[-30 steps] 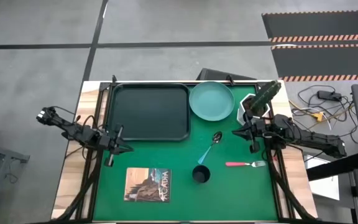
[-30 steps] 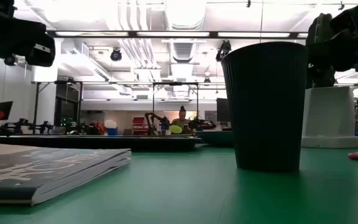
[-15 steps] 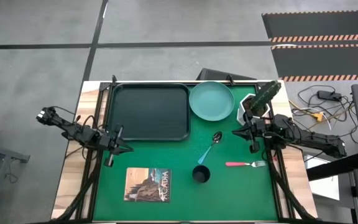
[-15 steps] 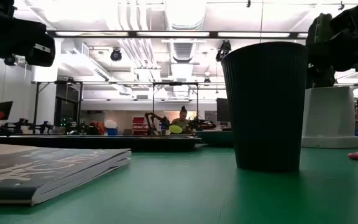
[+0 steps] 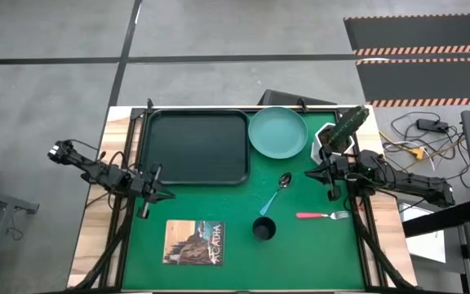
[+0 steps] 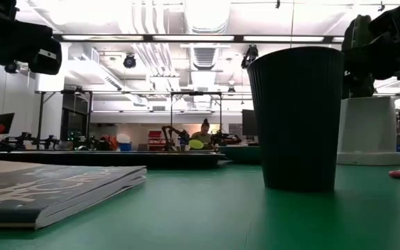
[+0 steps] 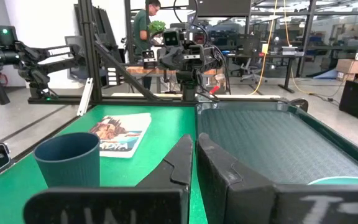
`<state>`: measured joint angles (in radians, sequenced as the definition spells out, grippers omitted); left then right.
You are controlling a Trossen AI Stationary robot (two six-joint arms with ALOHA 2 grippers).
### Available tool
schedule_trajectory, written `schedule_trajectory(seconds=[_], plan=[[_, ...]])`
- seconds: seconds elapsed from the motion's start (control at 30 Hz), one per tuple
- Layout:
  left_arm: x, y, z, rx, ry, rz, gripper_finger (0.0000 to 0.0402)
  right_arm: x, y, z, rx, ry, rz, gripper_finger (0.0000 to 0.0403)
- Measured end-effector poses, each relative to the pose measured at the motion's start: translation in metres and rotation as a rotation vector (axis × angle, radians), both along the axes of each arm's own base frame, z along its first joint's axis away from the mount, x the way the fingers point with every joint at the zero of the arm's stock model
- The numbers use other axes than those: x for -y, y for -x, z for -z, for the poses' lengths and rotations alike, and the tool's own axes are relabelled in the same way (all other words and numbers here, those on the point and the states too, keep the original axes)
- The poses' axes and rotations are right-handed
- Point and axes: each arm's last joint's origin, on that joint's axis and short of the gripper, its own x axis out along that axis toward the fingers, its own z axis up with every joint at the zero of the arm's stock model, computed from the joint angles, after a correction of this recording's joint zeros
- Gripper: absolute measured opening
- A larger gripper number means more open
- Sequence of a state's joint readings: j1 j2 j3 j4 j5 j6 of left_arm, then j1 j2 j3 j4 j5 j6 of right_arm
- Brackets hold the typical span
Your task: Pick and place plate/cup/fork/spoon on tray
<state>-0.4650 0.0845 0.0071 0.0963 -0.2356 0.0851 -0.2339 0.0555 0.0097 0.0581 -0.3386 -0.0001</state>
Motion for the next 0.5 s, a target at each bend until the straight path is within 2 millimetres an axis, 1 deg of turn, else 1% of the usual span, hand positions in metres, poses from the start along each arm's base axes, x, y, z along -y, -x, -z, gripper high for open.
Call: schedule_trajectory(seconds=[0.5], plan=[[0.0002, 0.0, 0.0, 0.0, 0.0, 0.006, 0.0, 0.0, 0.0, 0.0001, 0.0, 0.0, 0.0, 0.0011]])
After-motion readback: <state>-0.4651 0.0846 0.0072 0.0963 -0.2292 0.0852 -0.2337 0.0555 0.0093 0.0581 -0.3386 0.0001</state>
